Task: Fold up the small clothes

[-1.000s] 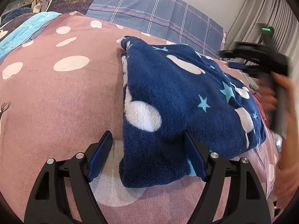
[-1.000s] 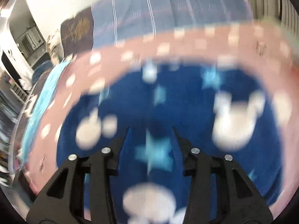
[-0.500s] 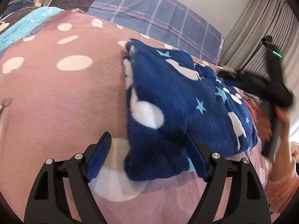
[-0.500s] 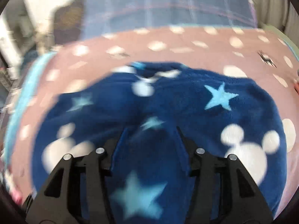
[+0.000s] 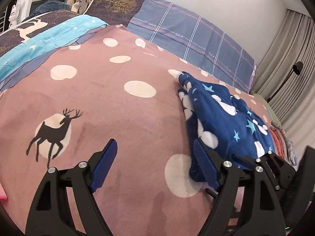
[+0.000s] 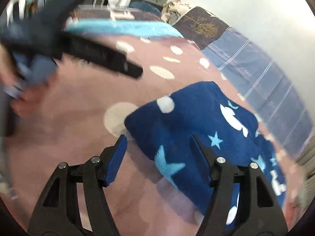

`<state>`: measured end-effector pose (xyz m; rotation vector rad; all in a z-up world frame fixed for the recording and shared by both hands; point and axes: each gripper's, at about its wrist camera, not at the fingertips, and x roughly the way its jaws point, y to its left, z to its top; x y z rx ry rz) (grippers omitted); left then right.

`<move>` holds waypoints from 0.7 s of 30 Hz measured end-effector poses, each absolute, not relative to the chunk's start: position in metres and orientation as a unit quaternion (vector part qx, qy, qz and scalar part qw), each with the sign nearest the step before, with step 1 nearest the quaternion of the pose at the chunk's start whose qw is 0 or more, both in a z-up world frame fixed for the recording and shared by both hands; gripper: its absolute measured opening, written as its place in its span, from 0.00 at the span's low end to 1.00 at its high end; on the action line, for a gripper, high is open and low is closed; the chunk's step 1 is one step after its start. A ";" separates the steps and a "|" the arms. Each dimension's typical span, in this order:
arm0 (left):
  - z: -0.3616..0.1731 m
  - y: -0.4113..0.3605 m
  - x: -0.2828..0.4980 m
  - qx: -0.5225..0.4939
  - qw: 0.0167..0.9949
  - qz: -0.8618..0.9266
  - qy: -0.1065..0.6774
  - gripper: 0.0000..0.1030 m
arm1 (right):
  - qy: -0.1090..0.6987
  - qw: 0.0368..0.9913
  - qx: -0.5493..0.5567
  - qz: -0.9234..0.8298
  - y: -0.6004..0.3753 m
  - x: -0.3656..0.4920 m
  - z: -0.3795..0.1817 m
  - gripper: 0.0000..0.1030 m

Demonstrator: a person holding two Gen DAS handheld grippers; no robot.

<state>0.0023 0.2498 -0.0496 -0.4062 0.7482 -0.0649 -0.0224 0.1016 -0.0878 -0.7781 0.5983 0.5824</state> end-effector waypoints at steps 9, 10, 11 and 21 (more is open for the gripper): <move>-0.047 0.263 0.046 -0.269 0.882 -0.136 0.363 0.78 | 0.241 0.835 -0.451 0.204 0.135 -0.002 -0.123 0.67; -0.048 0.262 0.056 -0.280 0.872 -0.161 0.367 0.78 | 0.239 0.837 -0.449 0.201 0.136 -0.003 -0.124 0.66; -0.050 0.259 0.068 -0.286 0.864 -0.180 0.374 0.78 | 0.236 0.837 -0.450 0.201 0.137 -0.006 -0.124 0.64; -0.091 0.198 0.172 -0.290 0.797 -0.254 0.465 0.78 | 0.243 0.835 -0.450 0.206 0.135 -0.009 -0.126 0.62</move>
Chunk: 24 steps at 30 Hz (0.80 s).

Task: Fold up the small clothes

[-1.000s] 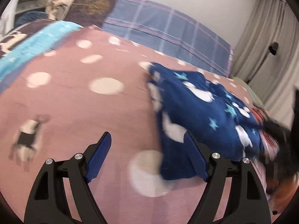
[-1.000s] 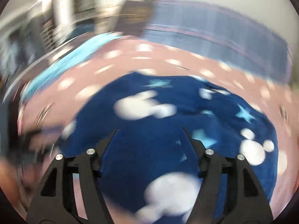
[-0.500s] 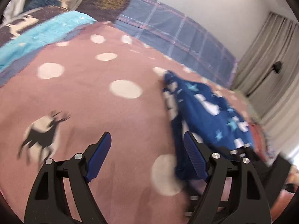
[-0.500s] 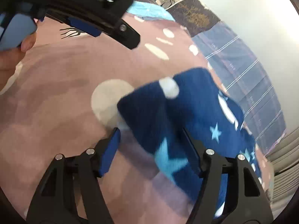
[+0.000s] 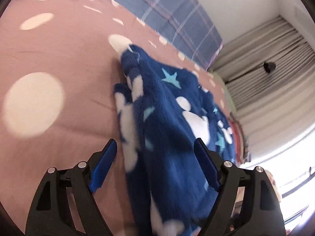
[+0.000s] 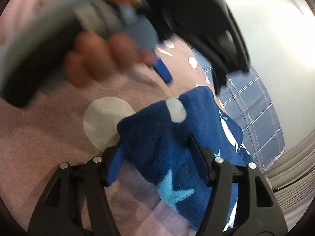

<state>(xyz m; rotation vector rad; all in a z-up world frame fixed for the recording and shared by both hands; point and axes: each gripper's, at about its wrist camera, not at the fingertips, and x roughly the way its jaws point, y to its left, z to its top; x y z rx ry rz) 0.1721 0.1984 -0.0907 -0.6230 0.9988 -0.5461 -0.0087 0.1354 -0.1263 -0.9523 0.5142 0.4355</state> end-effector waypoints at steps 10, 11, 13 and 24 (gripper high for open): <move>-0.098 0.204 0.215 -0.336 0.778 -0.239 0.474 0.28 | 0.227 0.849 -0.430 0.205 0.132 -0.003 -0.123 0.43; -0.091 0.200 0.213 -0.328 0.788 -0.238 0.464 0.25 | 0.222 0.856 -0.423 0.199 0.129 -0.002 -0.120 0.28; -0.075 0.191 0.207 -0.318 0.803 -0.239 0.444 0.25 | 0.233 0.871 -0.373 0.218 0.118 -0.002 -0.104 0.20; 0.031 0.091 0.220 -0.263 0.829 -0.300 0.392 0.24 | 0.246 0.938 -0.054 0.236 -0.010 0.013 -0.002 0.17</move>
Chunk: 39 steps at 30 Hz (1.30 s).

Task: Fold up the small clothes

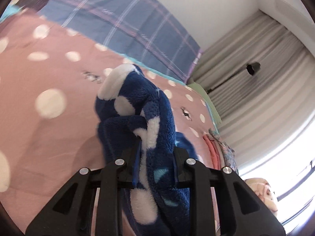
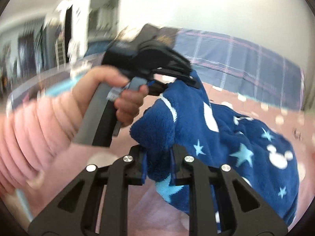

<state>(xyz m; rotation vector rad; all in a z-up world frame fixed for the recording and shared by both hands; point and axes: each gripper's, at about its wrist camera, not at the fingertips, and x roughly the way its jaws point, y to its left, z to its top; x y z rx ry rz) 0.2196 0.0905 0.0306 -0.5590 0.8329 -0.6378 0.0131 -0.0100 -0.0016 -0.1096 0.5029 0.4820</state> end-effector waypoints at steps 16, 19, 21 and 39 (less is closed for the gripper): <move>0.009 -0.189 0.211 -0.062 0.821 -0.337 0.456 0.25 | 0.243 0.905 0.296 0.184 -0.288 0.001 -0.006 0.16; -0.023 -0.226 0.210 -0.023 0.815 -0.334 0.474 0.29 | 0.267 0.884 0.347 0.168 -0.321 -0.014 -0.037 0.16; -0.035 -0.244 0.206 0.007 0.817 -0.333 0.470 0.36 | 0.288 0.863 0.385 0.158 -0.340 -0.016 -0.063 0.15; 0.037 -0.154 0.141 0.094 0.892 -0.299 0.326 0.45 | 0.321 0.848 0.391 0.159 -0.368 -0.019 -0.091 0.42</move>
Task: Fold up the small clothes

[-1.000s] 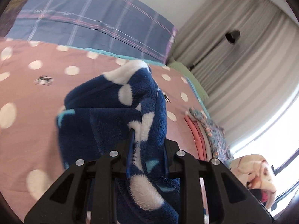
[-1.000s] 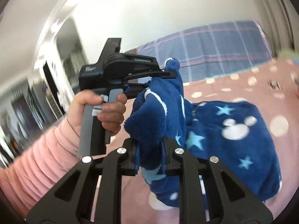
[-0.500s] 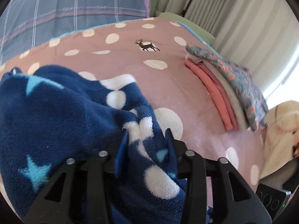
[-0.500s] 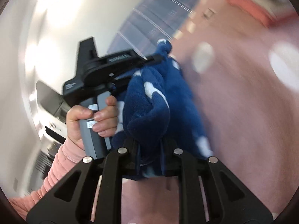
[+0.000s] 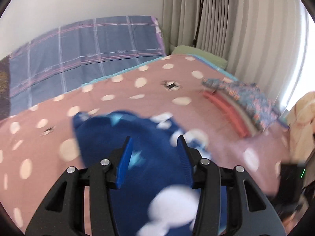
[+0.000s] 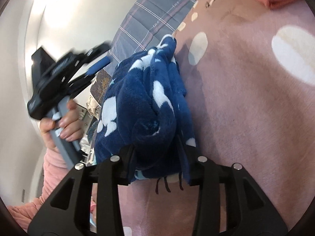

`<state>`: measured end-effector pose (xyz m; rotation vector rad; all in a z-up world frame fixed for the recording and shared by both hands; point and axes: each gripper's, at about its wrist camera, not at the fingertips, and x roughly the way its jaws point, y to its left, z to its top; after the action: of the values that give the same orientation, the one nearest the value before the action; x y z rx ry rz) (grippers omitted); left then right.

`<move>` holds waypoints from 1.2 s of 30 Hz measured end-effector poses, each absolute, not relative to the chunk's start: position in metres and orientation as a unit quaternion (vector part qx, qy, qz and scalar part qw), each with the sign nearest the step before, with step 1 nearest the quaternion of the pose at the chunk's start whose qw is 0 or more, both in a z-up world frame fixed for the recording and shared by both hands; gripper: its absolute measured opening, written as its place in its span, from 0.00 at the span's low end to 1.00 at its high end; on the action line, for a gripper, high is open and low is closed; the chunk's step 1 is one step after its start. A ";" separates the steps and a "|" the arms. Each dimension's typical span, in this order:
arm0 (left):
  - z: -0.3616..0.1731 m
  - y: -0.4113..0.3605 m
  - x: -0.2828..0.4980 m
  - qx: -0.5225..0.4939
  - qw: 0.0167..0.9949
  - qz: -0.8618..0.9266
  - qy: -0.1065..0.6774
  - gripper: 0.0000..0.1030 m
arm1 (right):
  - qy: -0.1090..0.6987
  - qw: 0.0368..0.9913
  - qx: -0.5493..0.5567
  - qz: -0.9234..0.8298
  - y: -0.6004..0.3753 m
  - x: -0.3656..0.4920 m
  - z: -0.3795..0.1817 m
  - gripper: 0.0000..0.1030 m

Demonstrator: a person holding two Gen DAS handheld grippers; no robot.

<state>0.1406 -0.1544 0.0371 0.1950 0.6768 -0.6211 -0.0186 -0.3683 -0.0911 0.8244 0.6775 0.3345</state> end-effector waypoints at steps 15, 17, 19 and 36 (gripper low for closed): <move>-0.041 -0.169 0.137 0.232 0.851 -0.298 0.365 0.24 | 0.232 0.924 0.263 0.149 -0.342 -0.040 -0.020 0.27; -0.043 -0.172 0.139 0.229 0.847 -0.304 0.370 0.25 | 0.252 0.920 0.258 0.157 -0.334 -0.029 -0.026 0.27; -0.047 -0.178 0.135 0.246 0.845 -0.308 0.362 0.25 | 0.323 0.911 0.237 0.100 -0.329 -0.005 -0.052 0.17; -0.046 -0.197 0.133 0.310 0.828 -0.299 0.359 0.25 | 0.345 0.905 0.200 0.146 -0.309 -0.034 -0.045 0.20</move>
<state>0.1328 -0.1973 -0.0455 0.6584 0.7615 -0.6359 -0.0336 -0.3095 -0.0455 0.4129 0.7133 0.3009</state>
